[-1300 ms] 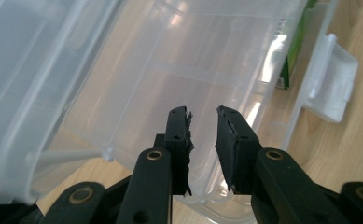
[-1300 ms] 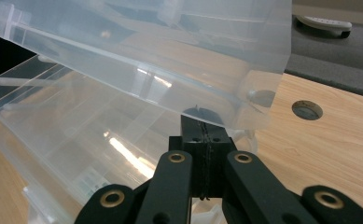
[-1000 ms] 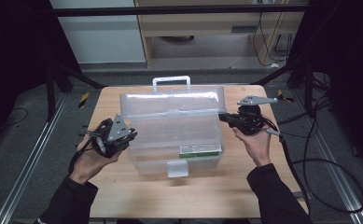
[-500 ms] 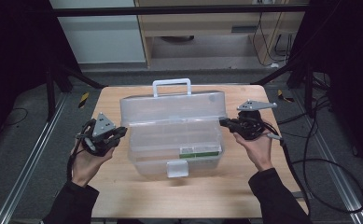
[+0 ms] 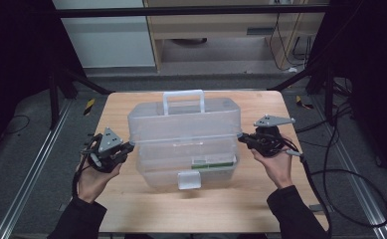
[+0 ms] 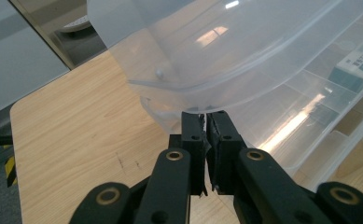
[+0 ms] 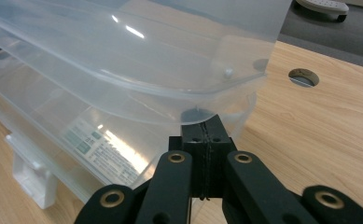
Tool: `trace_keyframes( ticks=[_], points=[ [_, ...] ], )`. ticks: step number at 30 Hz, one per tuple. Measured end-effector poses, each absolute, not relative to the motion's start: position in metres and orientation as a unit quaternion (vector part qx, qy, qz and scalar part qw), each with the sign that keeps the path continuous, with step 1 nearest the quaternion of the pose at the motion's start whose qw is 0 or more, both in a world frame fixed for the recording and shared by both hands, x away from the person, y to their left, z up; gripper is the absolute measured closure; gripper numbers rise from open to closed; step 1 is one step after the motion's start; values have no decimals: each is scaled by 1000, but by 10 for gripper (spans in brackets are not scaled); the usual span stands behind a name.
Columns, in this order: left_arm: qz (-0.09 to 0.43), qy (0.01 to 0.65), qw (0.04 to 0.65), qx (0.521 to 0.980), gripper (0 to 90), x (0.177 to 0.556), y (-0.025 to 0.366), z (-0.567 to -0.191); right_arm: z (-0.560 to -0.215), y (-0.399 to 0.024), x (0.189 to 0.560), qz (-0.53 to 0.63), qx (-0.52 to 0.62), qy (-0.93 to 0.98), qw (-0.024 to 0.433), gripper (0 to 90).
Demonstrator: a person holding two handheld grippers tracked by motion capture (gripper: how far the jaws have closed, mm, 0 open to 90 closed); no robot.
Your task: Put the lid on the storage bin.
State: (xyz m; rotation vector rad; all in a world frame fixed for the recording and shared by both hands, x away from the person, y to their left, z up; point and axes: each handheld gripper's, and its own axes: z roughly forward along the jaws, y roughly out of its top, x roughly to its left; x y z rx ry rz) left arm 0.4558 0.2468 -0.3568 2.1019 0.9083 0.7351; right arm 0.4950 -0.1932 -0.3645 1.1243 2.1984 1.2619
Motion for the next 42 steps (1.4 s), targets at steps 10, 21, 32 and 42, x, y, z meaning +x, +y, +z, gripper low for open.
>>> trace_keyframes(
  ticks=[10, 21, 32, 42],
  points=[
    [277, 353, 358, 819, 853, 453, 247, -368, -375, -197, 492, 440, 404, 781, 181, 900],
    [263, 357, 357, 822, 856, 451, 247, -381, -386, -200, 485, 433, 406, 783, 184, 900],
    [254, 357, 339, 833, 854, 448, 247, -392, -398, -203, 480, 428, 407, 786, 181, 900],
    [250, 381, 315, 833, 854, 453, 254, -405, -405, -202, 479, 411, 409, 793, 187, 900]
  ],
)
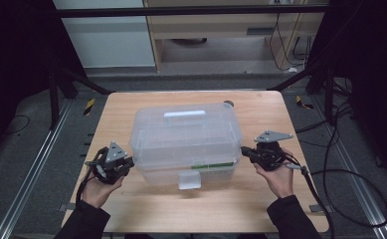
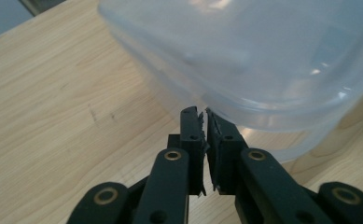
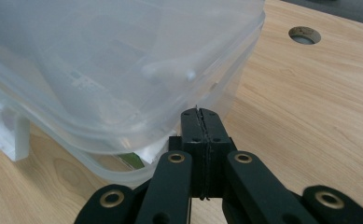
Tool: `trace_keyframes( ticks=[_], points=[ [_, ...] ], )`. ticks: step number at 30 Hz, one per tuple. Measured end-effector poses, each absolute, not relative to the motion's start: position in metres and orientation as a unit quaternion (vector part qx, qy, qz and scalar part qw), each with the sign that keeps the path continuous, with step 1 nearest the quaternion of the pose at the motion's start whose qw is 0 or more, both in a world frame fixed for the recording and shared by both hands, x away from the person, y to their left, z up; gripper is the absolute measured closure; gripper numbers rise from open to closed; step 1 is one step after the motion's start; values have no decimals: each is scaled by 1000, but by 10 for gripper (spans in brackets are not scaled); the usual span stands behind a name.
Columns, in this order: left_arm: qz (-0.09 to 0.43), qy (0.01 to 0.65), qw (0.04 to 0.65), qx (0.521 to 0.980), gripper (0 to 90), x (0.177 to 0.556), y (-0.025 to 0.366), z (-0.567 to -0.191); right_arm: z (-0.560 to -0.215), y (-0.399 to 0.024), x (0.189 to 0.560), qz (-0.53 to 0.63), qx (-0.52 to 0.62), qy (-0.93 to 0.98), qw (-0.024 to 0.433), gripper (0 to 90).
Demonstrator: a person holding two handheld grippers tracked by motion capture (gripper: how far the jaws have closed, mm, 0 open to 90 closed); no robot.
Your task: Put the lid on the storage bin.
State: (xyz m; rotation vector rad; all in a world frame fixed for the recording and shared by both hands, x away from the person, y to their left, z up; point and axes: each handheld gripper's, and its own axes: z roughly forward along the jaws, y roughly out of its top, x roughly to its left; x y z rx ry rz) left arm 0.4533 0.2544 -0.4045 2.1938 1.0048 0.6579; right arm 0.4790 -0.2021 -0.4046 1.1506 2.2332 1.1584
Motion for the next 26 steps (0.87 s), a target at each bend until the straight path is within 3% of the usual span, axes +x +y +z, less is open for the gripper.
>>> trace_keyframes(
  ticks=[7, 12, 22, 26],
  points=[
    [260, 424, 310, 810, 849, 462, 273, -411, -407, -217, 482, 408, 426, 781, 205, 900],
    [279, 454, 314, 786, 788, 468, 288, -416, -413, -235, 485, 399, 449, 767, 227, 820],
    [299, 498, 313, 752, 526, 479, 314, -434, -433, -260, 493, 369, 494, 743, 261, 431],
    [302, 503, 306, 750, 458, 481, 317, -440, -440, -270, 492, 371, 501, 735, 265, 386]
  ],
)
